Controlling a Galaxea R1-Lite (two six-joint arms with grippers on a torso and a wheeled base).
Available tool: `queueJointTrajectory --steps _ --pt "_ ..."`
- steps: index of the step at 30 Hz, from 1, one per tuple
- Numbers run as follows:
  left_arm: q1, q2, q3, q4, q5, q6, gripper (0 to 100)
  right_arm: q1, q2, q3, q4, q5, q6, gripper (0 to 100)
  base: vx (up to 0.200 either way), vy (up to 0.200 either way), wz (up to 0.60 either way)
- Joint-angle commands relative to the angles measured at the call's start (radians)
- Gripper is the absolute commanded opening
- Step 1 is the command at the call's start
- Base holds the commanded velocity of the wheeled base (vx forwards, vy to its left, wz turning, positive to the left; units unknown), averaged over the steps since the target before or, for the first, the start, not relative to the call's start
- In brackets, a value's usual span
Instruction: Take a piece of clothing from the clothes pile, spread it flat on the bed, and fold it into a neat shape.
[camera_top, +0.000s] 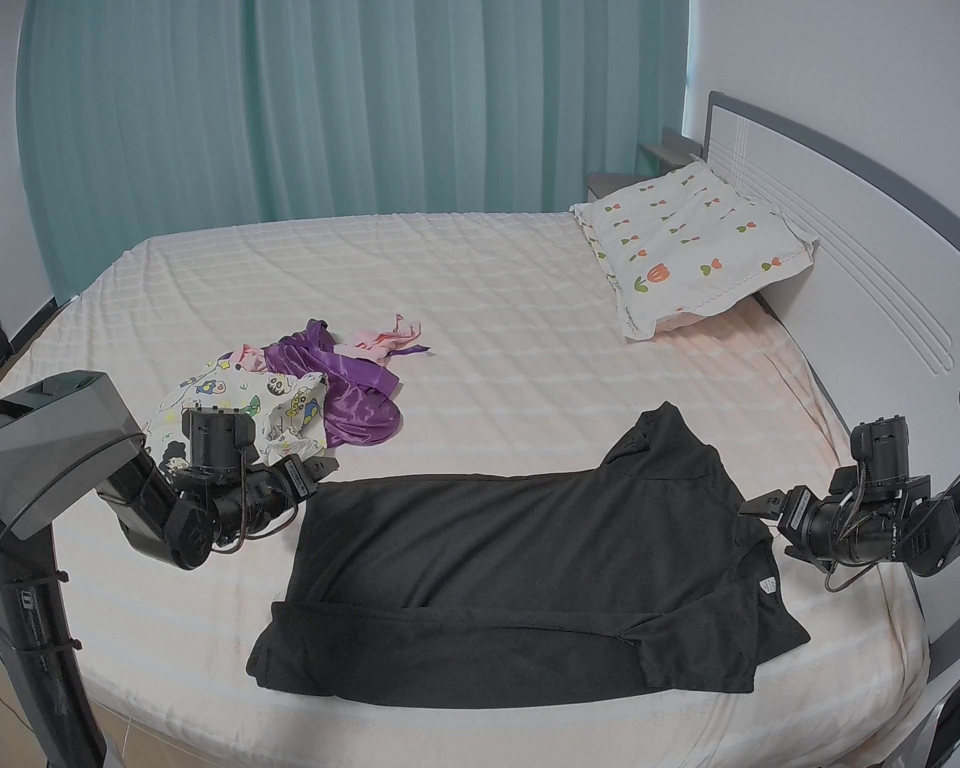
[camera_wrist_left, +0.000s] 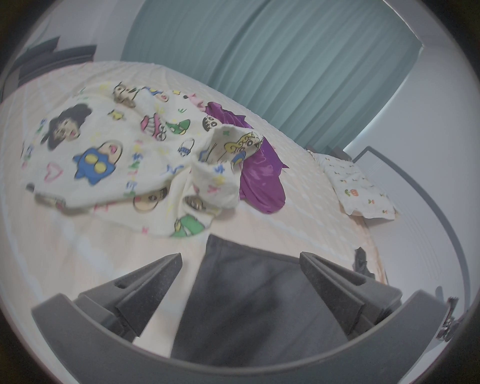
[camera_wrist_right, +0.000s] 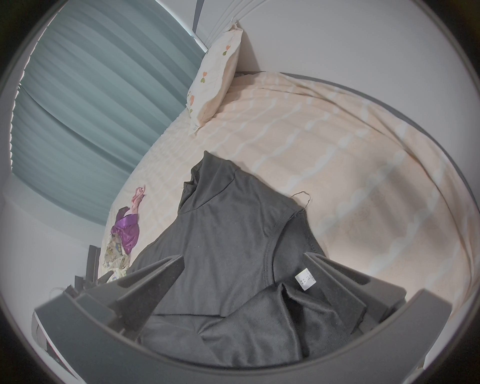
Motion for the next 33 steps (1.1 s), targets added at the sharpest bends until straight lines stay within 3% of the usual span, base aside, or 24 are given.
queueJointTrajectory --steps 1,8,18,33 --pt "0.047 0.089 -0.152 0.079 -0.021 0.063 100 -0.055 -0.021 0.007 -0.003 0.065 -0.030 100 0.000 0.000 0.00" --pt "0.050 0.120 -0.221 0.131 -0.153 0.068 100 -0.106 -0.024 0.005 -0.004 0.144 -0.042 100 0.000 0.000 0.00" --pt "0.050 0.189 -0.296 0.135 -0.158 0.071 100 -0.104 -0.019 0.004 -0.004 0.148 -0.042 100 0.000 0.000 0.00" --pt "0.047 0.152 -0.206 0.125 -0.202 0.072 100 -0.097 -0.010 0.005 -0.004 0.148 -0.042 100 0.000 0.000 0.00"
